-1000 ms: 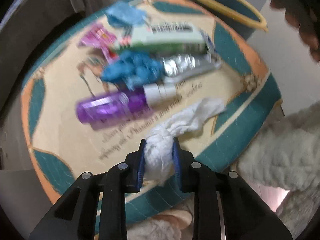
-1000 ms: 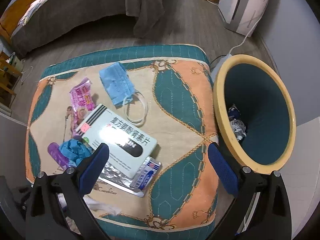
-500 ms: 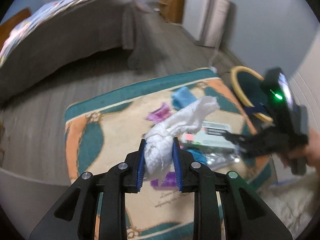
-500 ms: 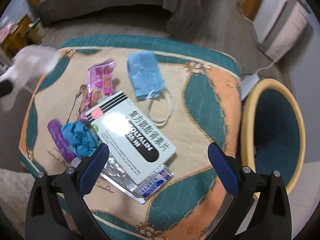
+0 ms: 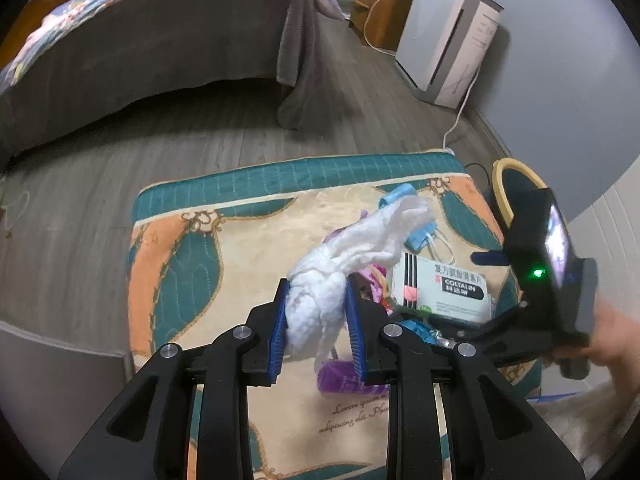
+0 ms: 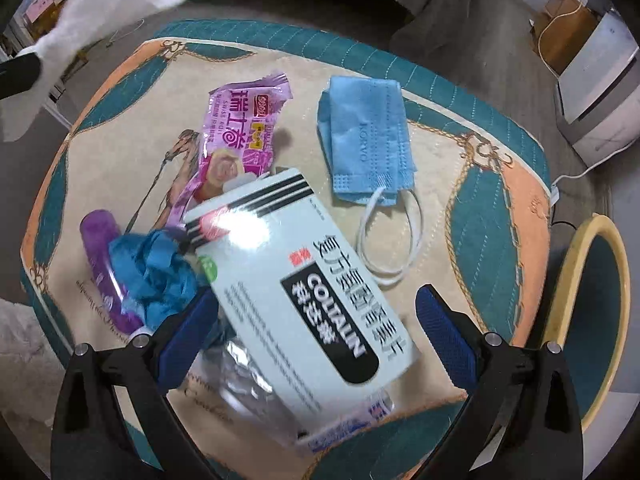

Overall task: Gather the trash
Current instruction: 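Grasp the white tissue with the left tool while the right tool grasps the COLTALIN box, then carry the tissue and COLTALIN box over the yellow bin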

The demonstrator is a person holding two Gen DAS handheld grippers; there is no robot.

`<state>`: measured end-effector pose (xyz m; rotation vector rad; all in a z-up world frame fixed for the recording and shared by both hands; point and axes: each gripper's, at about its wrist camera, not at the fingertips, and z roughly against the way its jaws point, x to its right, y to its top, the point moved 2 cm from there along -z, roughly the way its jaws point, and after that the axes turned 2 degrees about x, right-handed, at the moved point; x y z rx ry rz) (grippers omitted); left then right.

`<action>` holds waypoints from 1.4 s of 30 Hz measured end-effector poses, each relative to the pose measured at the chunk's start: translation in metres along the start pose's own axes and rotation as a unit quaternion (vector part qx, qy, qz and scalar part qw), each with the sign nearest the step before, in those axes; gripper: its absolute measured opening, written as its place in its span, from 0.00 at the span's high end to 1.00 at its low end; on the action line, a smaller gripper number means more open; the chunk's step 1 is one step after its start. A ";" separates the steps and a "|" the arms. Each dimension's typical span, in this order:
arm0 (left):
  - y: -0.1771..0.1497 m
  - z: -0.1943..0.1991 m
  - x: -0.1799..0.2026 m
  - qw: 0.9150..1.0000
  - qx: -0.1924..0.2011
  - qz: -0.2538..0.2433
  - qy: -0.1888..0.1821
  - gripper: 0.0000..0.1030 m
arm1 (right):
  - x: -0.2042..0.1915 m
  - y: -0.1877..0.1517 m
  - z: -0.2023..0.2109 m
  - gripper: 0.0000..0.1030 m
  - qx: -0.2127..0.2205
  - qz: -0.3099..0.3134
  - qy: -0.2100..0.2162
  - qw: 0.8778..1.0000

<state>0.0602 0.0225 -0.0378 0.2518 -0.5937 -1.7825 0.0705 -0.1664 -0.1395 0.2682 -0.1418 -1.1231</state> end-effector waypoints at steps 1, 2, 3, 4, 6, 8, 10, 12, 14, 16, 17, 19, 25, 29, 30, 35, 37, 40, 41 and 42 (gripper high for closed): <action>0.000 0.000 -0.001 1.000 0.000 0.003 -0.001 0.74 | 0.000 0.003 -0.002 0.06 0.001 0.000 0.001 1.000; 0.000 -0.001 -0.003 1.000 0.000 0.005 -0.002 0.74 | -0.001 0.005 -0.005 0.06 0.001 0.002 0.000 1.000; 0.000 -0.001 -0.003 1.000 -0.001 0.005 -0.003 0.74 | -0.001 0.007 -0.008 0.06 -0.001 0.003 -0.002 1.000; 0.000 -0.001 -0.003 1.000 -0.002 0.004 -0.003 0.74 | -0.001 0.007 -0.011 0.06 -0.005 0.003 -0.003 1.000; -0.001 -0.001 -0.002 1.000 -0.002 0.001 -0.003 0.74 | -0.002 0.007 -0.021 0.06 -0.020 -0.001 0.002 1.000; -0.001 -0.001 -0.001 1.000 -0.003 0.002 -0.004 0.74 | -0.002 0.007 -0.024 0.07 -0.026 -0.004 0.013 1.000; 0.000 0.001 0.000 1.000 -0.001 0.000 -0.005 0.74 | -0.004 0.007 -0.021 0.16 -0.020 0.005 0.013 1.000; 0.000 0.003 0.001 1.000 0.001 -0.001 -0.006 0.74 | -0.007 0.007 -0.015 0.24 -0.018 0.006 0.013 1.000; 0.000 0.004 0.003 1.000 0.003 -0.003 -0.006 0.74 | -0.008 0.007 -0.010 0.26 -0.014 -0.001 0.022 1.000; 0.001 0.004 0.005 1.000 0.004 -0.005 -0.006 0.74 | -0.009 0.009 -0.004 0.27 -0.011 -0.004 0.027 1.000; 0.002 0.004 0.007 1.000 0.005 -0.007 -0.006 0.74 | -0.009 0.010 0.001 0.28 -0.004 -0.006 0.033 0.999; 0.004 0.005 0.009 1.000 0.007 -0.010 -0.004 0.74 | -0.007 0.010 0.011 0.28 0.005 -0.015 0.040 0.999; 0.013 0.005 0.017 1.000 0.013 -0.010 -0.009 0.74 | 0.008 -0.001 0.044 0.29 0.028 -0.060 0.055 0.996; 0.019 0.005 0.024 1.000 0.018 -0.013 -0.012 0.74 | 0.032 -0.005 0.070 0.29 0.048 -0.093 0.045 0.994; 0.022 0.006 0.026 1.000 0.022 -0.015 -0.013 0.74 | 0.038 -0.007 0.079 0.29 0.052 -0.096 0.036 0.993; 0.030 0.008 0.037 0.999 0.031 -0.014 -0.022 0.74 | 0.061 -0.007 0.117 0.29 0.080 -0.126 -0.005 0.989; 0.032 0.007 0.043 0.999 0.034 -0.019 -0.024 0.74 | 0.071 -0.009 0.128 0.29 0.087 -0.139 -0.017 0.986; 0.034 0.006 0.052 0.999 0.035 -0.027 -0.024 0.74 | 0.087 -0.014 0.144 0.29 0.100 -0.163 -0.028 0.981; 0.035 0.006 0.055 0.999 0.035 -0.029 -0.024 0.74 | 0.093 -0.017 0.149 0.29 0.107 -0.171 -0.034 0.979; 0.035 0.004 0.058 0.999 0.035 -0.032 -0.024 0.74 | 0.097 -0.019 0.154 0.29 0.114 -0.178 -0.039 0.977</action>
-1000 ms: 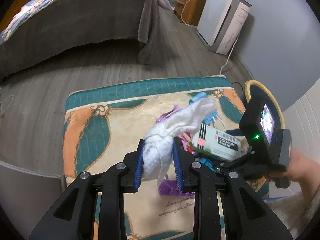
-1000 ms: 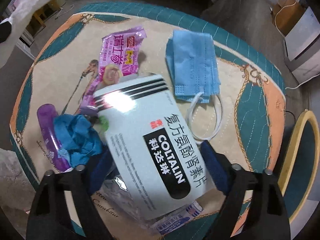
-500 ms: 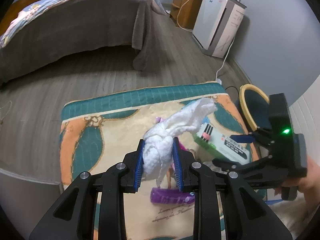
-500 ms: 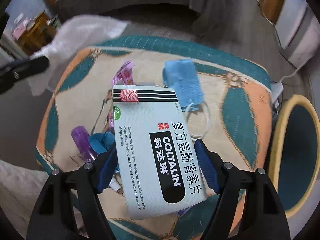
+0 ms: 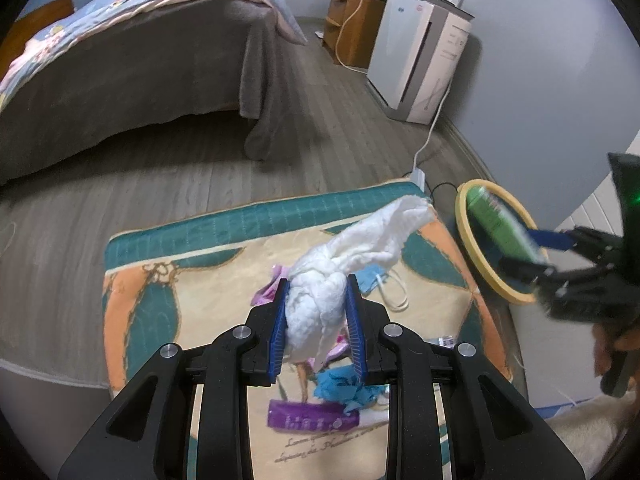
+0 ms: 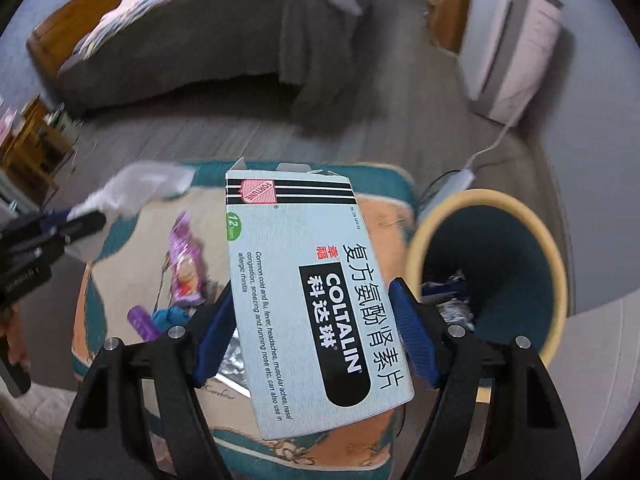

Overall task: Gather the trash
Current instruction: 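Carry the tissue and COLTALIN box over the yellow bin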

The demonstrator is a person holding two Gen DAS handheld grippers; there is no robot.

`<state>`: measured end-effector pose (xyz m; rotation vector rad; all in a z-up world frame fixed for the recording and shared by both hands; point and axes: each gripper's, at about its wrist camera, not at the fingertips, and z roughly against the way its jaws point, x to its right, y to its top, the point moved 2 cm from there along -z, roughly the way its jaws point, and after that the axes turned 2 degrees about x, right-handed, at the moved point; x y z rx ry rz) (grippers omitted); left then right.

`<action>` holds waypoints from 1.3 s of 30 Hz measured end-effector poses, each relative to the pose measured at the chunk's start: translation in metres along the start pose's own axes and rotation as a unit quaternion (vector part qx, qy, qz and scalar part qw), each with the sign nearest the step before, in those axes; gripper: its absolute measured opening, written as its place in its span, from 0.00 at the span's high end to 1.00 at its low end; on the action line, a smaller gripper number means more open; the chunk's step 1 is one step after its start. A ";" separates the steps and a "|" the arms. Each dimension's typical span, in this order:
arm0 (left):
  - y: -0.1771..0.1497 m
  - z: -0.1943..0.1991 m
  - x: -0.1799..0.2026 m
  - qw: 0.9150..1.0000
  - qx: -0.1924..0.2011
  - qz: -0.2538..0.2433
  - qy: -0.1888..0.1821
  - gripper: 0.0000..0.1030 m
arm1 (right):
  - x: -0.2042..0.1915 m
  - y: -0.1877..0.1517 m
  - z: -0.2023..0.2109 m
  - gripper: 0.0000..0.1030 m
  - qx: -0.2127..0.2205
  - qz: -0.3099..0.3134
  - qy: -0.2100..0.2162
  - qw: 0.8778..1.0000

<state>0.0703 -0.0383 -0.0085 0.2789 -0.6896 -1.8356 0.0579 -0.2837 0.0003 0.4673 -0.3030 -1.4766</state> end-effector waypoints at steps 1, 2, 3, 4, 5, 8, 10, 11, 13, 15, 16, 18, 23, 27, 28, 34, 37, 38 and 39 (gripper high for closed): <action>0.000 -0.001 0.002 1.000 -0.001 -0.002 0.000 0.74 | 0.004 0.000 0.003 0.29 0.005 -0.006 -0.002 1.000; 0.000 -0.002 0.003 1.000 -0.001 -0.004 0.001 0.74 | 0.009 -0.001 0.005 0.29 0.010 -0.015 -0.002 1.000; 0.000 -0.004 0.006 1.000 -0.002 -0.007 0.002 0.74 | 0.014 -0.002 0.005 0.29 0.012 -0.026 0.000 1.000; 0.000 -0.005 0.008 1.000 -0.004 -0.010 0.003 0.74 | 0.016 -0.003 0.004 0.29 0.010 -0.034 0.002 0.999; 0.000 -0.006 0.010 1.000 -0.004 -0.012 0.003 0.74 | 0.022 -0.004 0.004 0.29 0.010 -0.045 0.006 0.999; -0.001 -0.010 0.016 1.000 -0.005 -0.022 0.007 0.74 | 0.028 -0.003 0.005 0.29 0.017 -0.048 0.001 0.999; -0.002 -0.012 0.021 1.000 -0.004 -0.026 0.010 0.74 | 0.030 -0.003 0.005 0.29 0.020 -0.043 -0.007 0.999; -0.003 -0.012 0.023 1.000 -0.003 -0.028 0.011 0.74 | 0.032 -0.002 0.004 0.29 0.020 -0.042 -0.011 0.999; -0.004 -0.013 0.028 0.999 0.002 -0.035 0.013 0.74 | 0.033 -0.002 0.003 0.29 0.021 -0.044 -0.008 0.999; -0.005 -0.014 0.032 0.999 0.006 -0.043 0.016 0.74 | 0.036 0.000 0.004 0.29 0.027 -0.048 -0.008 0.998; -0.007 -0.015 0.034 0.999 0.007 -0.046 0.018 0.74 | 0.036 0.000 0.005 0.29 0.029 -0.048 -0.010 0.998; -0.010 -0.018 0.036 0.999 0.007 -0.047 0.020 0.74 | 0.040 0.001 0.007 0.29 0.035 -0.045 -0.020 0.998; -0.016 -0.023 0.038 0.999 0.004 -0.031 0.023 0.74 | 0.048 0.001 0.014 0.29 0.047 -0.033 -0.046 0.997; -0.023 -0.027 0.050 0.998 0.003 -0.038 0.039 0.74 | 0.058 0.001 0.020 0.29 0.058 -0.033 -0.048 0.997; -0.024 -0.028 0.053 0.998 0.002 -0.039 0.041 0.74 | 0.062 0.001 0.021 0.29 0.060 -0.036 -0.047 0.996; -0.022 -0.032 0.075 0.997 -0.003 -0.050 0.050 0.74 | 0.093 -0.001 0.021 0.29 0.057 -0.076 -0.036 0.995; -0.018 -0.036 0.085 0.998 -0.006 -0.042 0.044 0.74 | 0.105 -0.003 0.019 0.29 0.052 -0.093 -0.031 0.994; -0.016 -0.038 0.089 0.998 -0.006 -0.040 0.042 0.74 | 0.110 -0.005 0.018 0.29 0.050 -0.099 -0.030 0.993; -0.014 -0.040 0.095 0.998 -0.006 -0.039 0.039 0.74 | 0.112 -0.005 0.017 0.29 0.049 -0.102 -0.031 0.993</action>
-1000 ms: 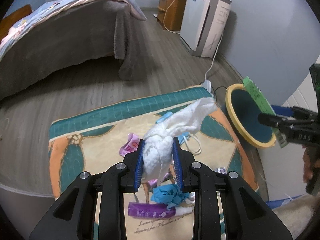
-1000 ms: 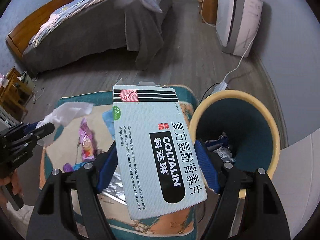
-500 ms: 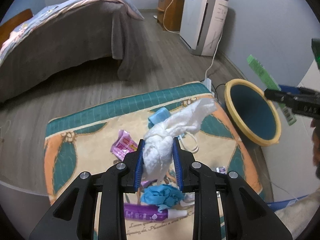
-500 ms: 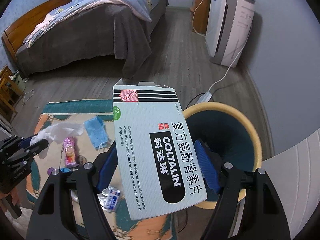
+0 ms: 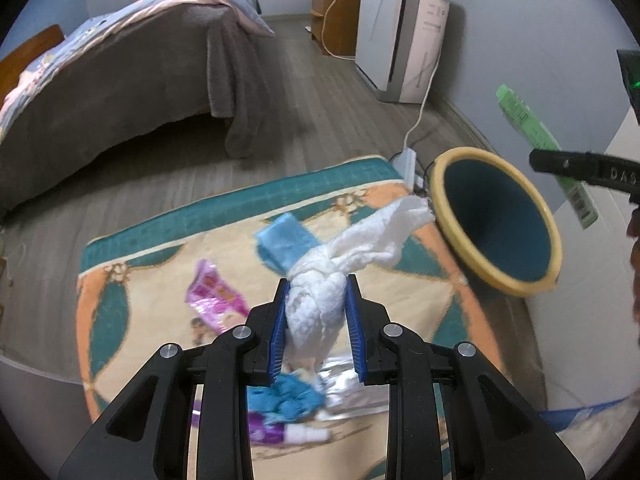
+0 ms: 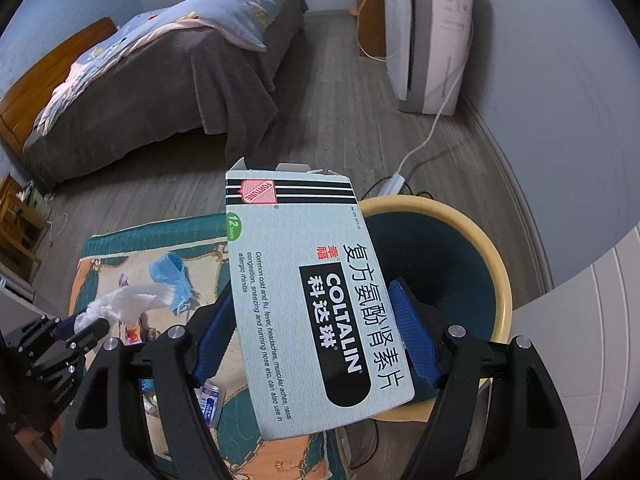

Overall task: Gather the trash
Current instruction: 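Carry the tissue and COLTALIN box over the yellow bin, then open both tools over the bin to drop tissue and box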

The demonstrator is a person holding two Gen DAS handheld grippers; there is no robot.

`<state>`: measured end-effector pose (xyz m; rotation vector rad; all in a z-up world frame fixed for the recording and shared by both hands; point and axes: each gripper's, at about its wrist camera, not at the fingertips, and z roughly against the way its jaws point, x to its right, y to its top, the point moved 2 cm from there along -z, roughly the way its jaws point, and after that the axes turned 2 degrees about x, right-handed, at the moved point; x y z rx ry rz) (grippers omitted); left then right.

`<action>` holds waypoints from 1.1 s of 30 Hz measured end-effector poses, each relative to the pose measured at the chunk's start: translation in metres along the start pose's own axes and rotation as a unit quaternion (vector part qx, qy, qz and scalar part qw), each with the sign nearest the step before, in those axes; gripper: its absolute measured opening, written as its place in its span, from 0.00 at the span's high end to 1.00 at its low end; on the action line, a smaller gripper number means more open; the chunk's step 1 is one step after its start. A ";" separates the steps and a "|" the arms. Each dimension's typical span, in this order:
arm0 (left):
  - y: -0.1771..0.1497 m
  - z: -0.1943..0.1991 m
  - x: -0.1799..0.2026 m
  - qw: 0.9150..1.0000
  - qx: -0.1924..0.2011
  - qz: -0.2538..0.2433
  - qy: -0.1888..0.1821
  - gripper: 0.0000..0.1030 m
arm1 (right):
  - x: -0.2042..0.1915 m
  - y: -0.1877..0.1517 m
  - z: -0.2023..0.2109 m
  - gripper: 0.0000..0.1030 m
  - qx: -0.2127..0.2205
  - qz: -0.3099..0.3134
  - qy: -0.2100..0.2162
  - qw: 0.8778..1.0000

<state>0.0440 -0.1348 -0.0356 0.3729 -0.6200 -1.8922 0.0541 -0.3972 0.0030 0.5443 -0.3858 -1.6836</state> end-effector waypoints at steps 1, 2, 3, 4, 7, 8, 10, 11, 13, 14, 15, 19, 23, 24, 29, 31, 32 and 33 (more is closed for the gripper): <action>0.002 -0.001 0.006 1.000 0.000 -0.003 -0.002 0.74 | 0.003 0.000 0.000 0.29 -0.001 -0.003 -0.001 1.000; 0.005 -0.003 0.011 1.000 0.000 -0.007 -0.004 0.74 | 0.006 0.001 -0.001 0.29 -0.002 -0.006 -0.001 1.000; 0.007 -0.004 0.018 1.000 0.001 -0.013 -0.005 0.74 | 0.009 0.001 -0.001 0.29 -0.003 -0.009 0.000 1.000; 0.010 -0.005 0.025 1.000 0.002 -0.018 -0.007 0.74 | 0.012 0.001 -0.001 0.29 -0.003 -0.012 0.001 1.000; 0.019 -0.010 0.041 1.000 0.000 -0.024 -0.015 0.74 | 0.024 -0.002 -0.006 0.29 -0.008 -0.028 0.002 1.000; 0.020 -0.012 0.045 1.000 -0.002 -0.025 -0.018 0.74 | 0.031 -0.003 -0.009 0.29 -0.013 -0.038 0.000 0.999; 0.025 -0.017 0.056 0.999 -0.007 -0.029 -0.023 0.74 | 0.045 -0.006 -0.017 0.29 -0.024 -0.060 -0.005 0.998; 0.028 -0.020 0.060 0.999 -0.009 -0.032 -0.024 0.74 | 0.051 -0.008 -0.019 0.29 -0.028 -0.071 -0.008 0.997; 0.031 -0.026 0.071 0.999 -0.013 -0.041 -0.026 0.74 | 0.062 -0.011 -0.024 0.29 -0.035 -0.091 -0.014 0.995; 0.033 -0.028 0.076 0.999 -0.014 -0.045 -0.027 0.74 | 0.067 -0.012 -0.025 0.29 -0.036 -0.099 -0.018 0.994; 0.035 -0.030 0.082 0.998 -0.015 -0.050 -0.028 0.74 | 0.071 -0.013 -0.025 0.29 -0.037 -0.105 -0.021 0.994; 0.043 -0.039 0.101 0.997 -0.017 -0.069 -0.037 0.74 | 0.084 -0.014 -0.022 0.29 -0.031 -0.129 -0.036 0.990; 0.049 -0.049 0.123 0.995 -0.018 -0.091 -0.047 0.73 | 0.089 -0.014 -0.020 0.29 -0.024 -0.140 -0.048 0.989; 0.050 -0.052 0.128 0.994 -0.018 -0.096 -0.049 0.72 | 0.089 -0.014 -0.019 0.29 -0.022 -0.140 -0.051 0.989; 0.057 -0.062 0.152 0.992 -0.011 -0.116 -0.056 0.72 | 0.092 -0.011 -0.016 0.28 -0.010 -0.146 -0.062 0.987; 0.059 -0.063 0.159 0.991 -0.005 -0.118 -0.062 0.70 | 0.094 -0.009 -0.015 0.28 -0.004 -0.151 -0.063 0.987; 0.060 -0.062 0.162 0.991 -0.001 -0.117 -0.067 0.68 | 0.095 -0.009 -0.014 0.28 0.000 -0.153 -0.063 0.986; 0.062 -0.061 0.165 0.991 0.006 -0.115 -0.072 0.66 | 0.095 -0.008 -0.013 0.28 0.004 -0.153 -0.065 0.986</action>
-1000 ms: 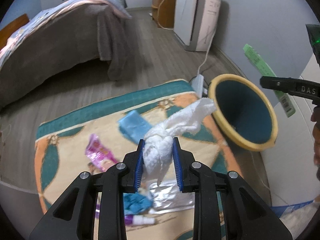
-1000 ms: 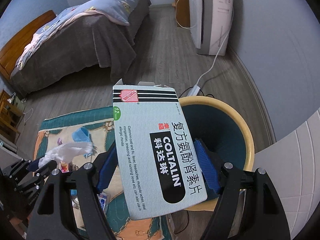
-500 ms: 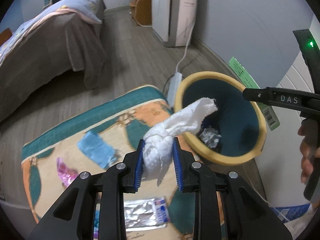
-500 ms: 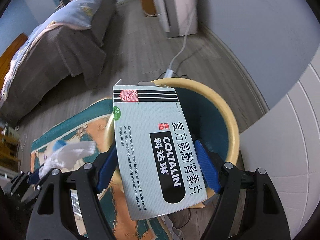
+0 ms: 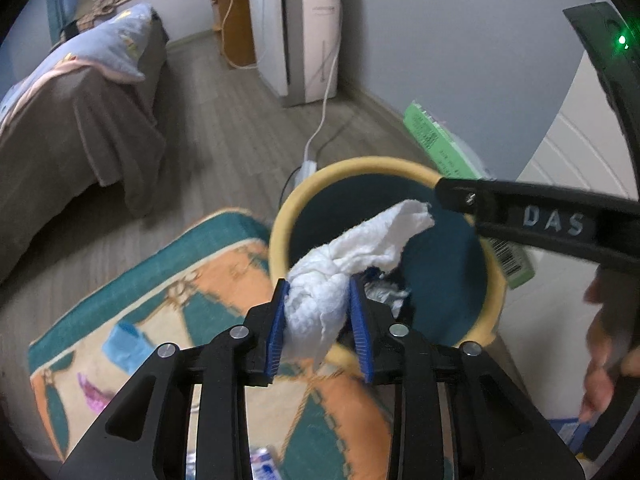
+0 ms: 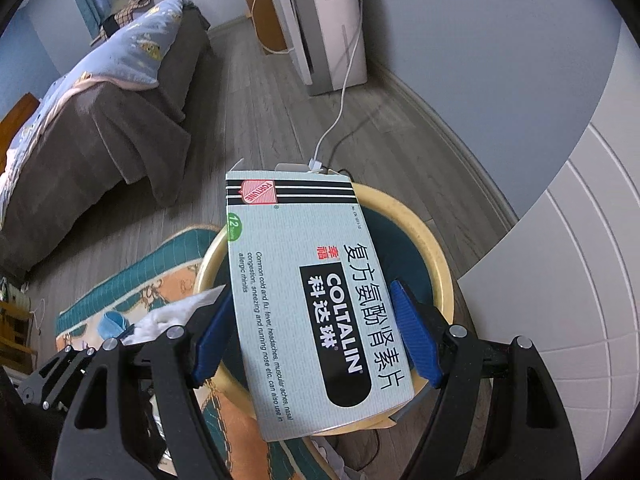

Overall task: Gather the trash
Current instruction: 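Open both tools over the bin to drop tissue and box, then move both tools back over the cushion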

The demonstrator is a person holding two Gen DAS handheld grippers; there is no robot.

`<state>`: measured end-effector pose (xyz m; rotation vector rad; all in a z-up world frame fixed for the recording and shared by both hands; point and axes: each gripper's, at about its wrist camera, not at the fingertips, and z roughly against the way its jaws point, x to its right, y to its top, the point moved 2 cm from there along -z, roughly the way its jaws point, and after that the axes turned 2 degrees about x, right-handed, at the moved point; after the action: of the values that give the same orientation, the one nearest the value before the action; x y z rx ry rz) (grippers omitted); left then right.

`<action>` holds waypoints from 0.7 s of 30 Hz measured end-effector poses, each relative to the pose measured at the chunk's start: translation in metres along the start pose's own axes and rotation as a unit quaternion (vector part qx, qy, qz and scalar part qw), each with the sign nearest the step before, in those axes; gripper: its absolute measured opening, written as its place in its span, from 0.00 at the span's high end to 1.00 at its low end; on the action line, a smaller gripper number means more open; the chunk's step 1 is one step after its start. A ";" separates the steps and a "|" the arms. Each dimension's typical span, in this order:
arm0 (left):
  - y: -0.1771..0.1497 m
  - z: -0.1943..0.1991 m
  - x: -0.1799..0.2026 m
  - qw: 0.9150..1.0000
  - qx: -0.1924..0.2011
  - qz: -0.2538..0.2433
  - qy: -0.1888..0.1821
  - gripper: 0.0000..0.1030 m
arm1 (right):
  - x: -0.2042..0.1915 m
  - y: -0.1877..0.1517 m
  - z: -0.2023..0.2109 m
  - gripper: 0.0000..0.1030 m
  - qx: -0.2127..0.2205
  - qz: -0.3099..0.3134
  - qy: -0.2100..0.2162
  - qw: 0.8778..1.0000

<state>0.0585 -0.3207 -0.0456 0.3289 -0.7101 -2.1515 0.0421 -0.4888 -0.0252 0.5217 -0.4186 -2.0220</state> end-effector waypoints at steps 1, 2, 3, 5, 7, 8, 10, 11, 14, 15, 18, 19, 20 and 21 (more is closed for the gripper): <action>0.002 -0.001 0.000 1.000 0.004 0.000 -0.002 0.60 | 0.001 0.001 0.001 0.27 0.005 -0.002 -0.001 1.000; 0.003 0.001 0.001 1.000 0.009 0.000 -0.004 0.52 | 0.002 0.001 0.002 0.27 0.006 -0.003 -0.001 1.000; 0.003 0.003 0.002 1.000 0.015 -0.002 -0.005 0.48 | 0.001 0.001 0.002 0.26 0.005 -0.005 0.001 1.000; 0.001 0.006 0.004 1.000 0.024 -0.005 -0.006 0.37 | 0.001 0.001 0.000 0.19 0.003 -0.005 0.001 1.000; -0.001 0.008 0.003 1.000 0.027 -0.007 -0.004 0.31 | -0.001 0.000 -0.001 0.16 0.001 -0.001 -0.002 1.000; -0.002 0.009 0.002 1.000 0.028 -0.007 -0.001 0.27 | -0.002 0.000 -0.002 0.13 -0.001 0.000 -0.001 1.000; -0.006 0.012 -0.003 1.000 0.030 -0.002 0.005 0.20 | -0.004 -0.001 -0.003 0.09 -0.002 0.002 0.000 1.000; -0.009 0.015 -0.007 0.999 0.032 0.003 0.007 0.17 | -0.006 -0.001 -0.003 0.07 -0.002 0.006 0.000 1.000; -0.017 0.021 -0.019 0.999 0.033 0.013 0.016 0.14 | -0.011 -0.002 -0.002 0.06 -0.002 0.016 -0.004 1.000; -0.023 0.024 -0.026 0.999 0.031 0.015 0.021 0.14 | -0.013 -0.003 -0.003 0.06 -0.002 0.021 -0.007 1.000; -0.032 0.032 -0.047 0.999 0.029 0.018 0.039 0.12 | -0.018 -0.005 -0.004 0.06 -0.006 0.032 -0.012 0.999; -0.033 0.035 -0.054 0.998 0.028 0.020 0.044 0.12 | -0.020 -0.004 -0.005 0.06 -0.007 0.034 -0.012 0.999; -0.036 0.039 -0.061 0.998 0.028 0.022 0.049 0.12 | -0.023 -0.005 -0.005 0.06 -0.006 0.037 -0.012 0.999; -0.039 0.044 -0.071 0.998 0.030 0.028 0.057 0.12 | -0.024 -0.004 -0.004 0.06 -0.006 0.038 -0.011 0.999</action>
<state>0.0585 -0.2291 -0.0341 0.4537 -0.7117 -2.0441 0.0521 -0.4657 -0.0264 0.4686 -0.4336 -1.9576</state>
